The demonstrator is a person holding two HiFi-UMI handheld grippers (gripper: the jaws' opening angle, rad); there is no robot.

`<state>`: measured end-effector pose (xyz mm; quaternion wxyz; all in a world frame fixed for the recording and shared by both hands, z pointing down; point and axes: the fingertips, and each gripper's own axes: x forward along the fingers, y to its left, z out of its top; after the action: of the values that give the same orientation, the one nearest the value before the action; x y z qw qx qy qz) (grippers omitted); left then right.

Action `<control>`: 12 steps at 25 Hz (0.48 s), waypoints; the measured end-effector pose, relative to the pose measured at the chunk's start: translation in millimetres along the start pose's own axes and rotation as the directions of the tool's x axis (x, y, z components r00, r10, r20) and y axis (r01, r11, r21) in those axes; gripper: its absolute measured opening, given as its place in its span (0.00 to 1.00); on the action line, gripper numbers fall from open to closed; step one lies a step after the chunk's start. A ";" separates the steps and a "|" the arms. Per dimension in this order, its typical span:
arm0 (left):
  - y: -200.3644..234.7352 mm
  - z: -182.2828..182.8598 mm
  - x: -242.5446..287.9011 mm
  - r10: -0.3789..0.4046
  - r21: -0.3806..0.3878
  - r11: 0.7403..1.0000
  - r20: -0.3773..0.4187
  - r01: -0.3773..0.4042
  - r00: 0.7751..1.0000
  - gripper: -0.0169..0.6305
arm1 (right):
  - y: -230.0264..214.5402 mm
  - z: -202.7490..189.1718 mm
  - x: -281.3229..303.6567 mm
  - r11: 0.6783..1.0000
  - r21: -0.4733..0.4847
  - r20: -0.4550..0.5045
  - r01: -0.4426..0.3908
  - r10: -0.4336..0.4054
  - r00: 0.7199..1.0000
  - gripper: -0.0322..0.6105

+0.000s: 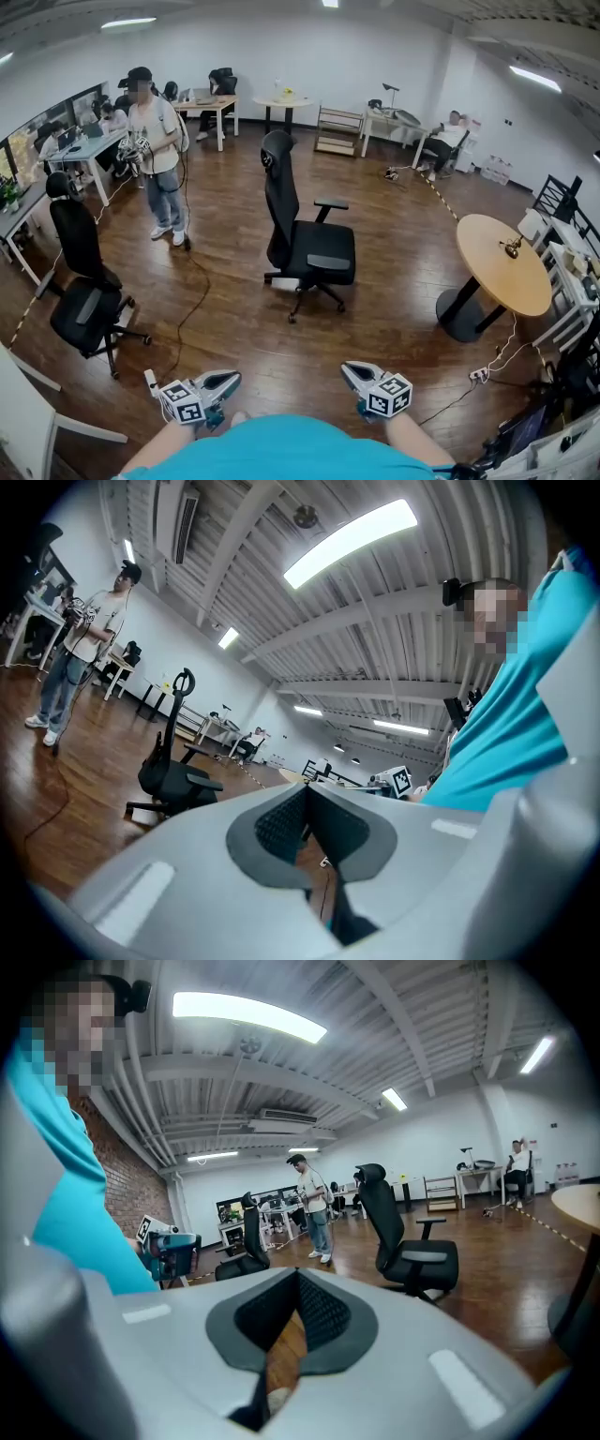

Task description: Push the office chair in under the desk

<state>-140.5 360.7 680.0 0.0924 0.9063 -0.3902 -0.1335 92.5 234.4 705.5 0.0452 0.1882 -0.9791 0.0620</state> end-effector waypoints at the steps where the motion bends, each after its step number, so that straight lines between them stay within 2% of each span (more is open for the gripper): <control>1: 17.2 3.2 -1.2 -0.002 -0.007 1.000 0.006 0.003 1.000 0.06 | -5.1 3.6 15.2 1.000 -0.001 0.000 0.006 -0.006 1.000 0.05; 7: 134.0 48.4 -13.1 -0.064 0.005 0.998 -0.001 0.064 0.998 0.06 | -22.4 41.9 133.6 0.999 -0.023 0.017 0.042 -0.042 0.999 0.05; 12: 211.8 84.1 -15.5 -0.120 0.043 0.992 -0.038 0.122 0.992 0.06 | -36.1 64.0 205.1 0.996 -0.027 0.041 0.081 -0.080 0.996 0.05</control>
<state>-321.7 223.0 660.4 0.0705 0.9324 -0.3357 -0.1140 -87.8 117.8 669.0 0.0311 0.2283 -0.9722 0.0422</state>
